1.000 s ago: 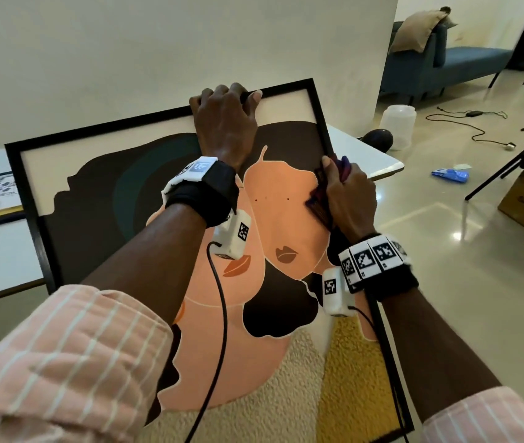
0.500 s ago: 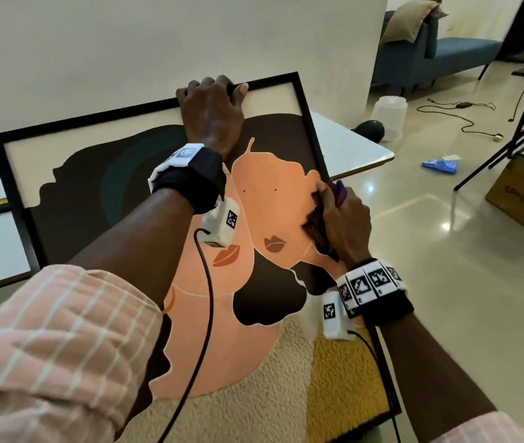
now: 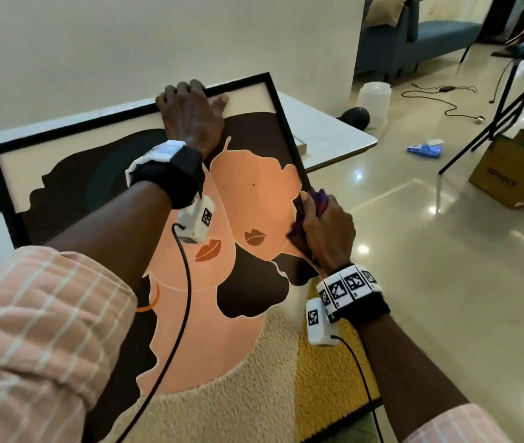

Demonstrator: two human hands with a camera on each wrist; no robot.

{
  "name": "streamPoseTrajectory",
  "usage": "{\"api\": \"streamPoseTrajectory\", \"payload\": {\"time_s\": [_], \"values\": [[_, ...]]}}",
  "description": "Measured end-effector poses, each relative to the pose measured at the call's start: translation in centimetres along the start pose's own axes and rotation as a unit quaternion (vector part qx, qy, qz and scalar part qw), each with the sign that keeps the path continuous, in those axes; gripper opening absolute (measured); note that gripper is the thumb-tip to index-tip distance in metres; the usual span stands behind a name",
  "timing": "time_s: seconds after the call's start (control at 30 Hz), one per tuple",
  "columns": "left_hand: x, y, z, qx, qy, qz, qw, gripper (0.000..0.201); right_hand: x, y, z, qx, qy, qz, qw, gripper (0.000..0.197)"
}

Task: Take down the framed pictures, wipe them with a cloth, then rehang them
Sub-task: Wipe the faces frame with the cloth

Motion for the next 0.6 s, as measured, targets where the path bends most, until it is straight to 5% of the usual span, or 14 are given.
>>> {"api": "streamPoseTrajectory", "payload": {"time_s": [0.1, 0.2, 0.3, 0.43, 0.6], "values": [[3.0, -0.6, -3.3, -0.003, -0.025, -0.037, 0.999, 0.057, -0.1, -0.9, -0.1, 0.014, 0.002, -0.003, 1.000, 0.047], [8.1, -1.9, -9.5, 0.093, -0.228, -0.039, 0.968, 0.037, -0.6, -1.9, -0.3, 0.027, -0.002, 0.003, 1.000, 0.047], [13.0, -5.3, -13.4, 0.074, -0.426, 0.067, 0.899, 0.023, -0.9, -2.4, -0.8, 0.027, -0.002, 0.010, 1.000, 0.046], [13.5, -8.9, -13.3, 0.053, -0.432, 0.169, 0.884, 0.036, -1.3, -3.1, -1.6, 0.024, -0.003, 0.033, 0.999, 0.047], [14.4, -9.4, -12.0, 0.016, -0.440, 0.170, 0.882, 0.033, -1.2, -4.7, -3.3, 0.020, -0.018, 0.079, 0.997, 0.052]]}}
Point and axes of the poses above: each hand's wrist, its own x-axis away from the middle knuckle, its own y-axis out of the back of the hand, z = x × y, the point moved 9 cm from there along -x, towards the middle knuckle
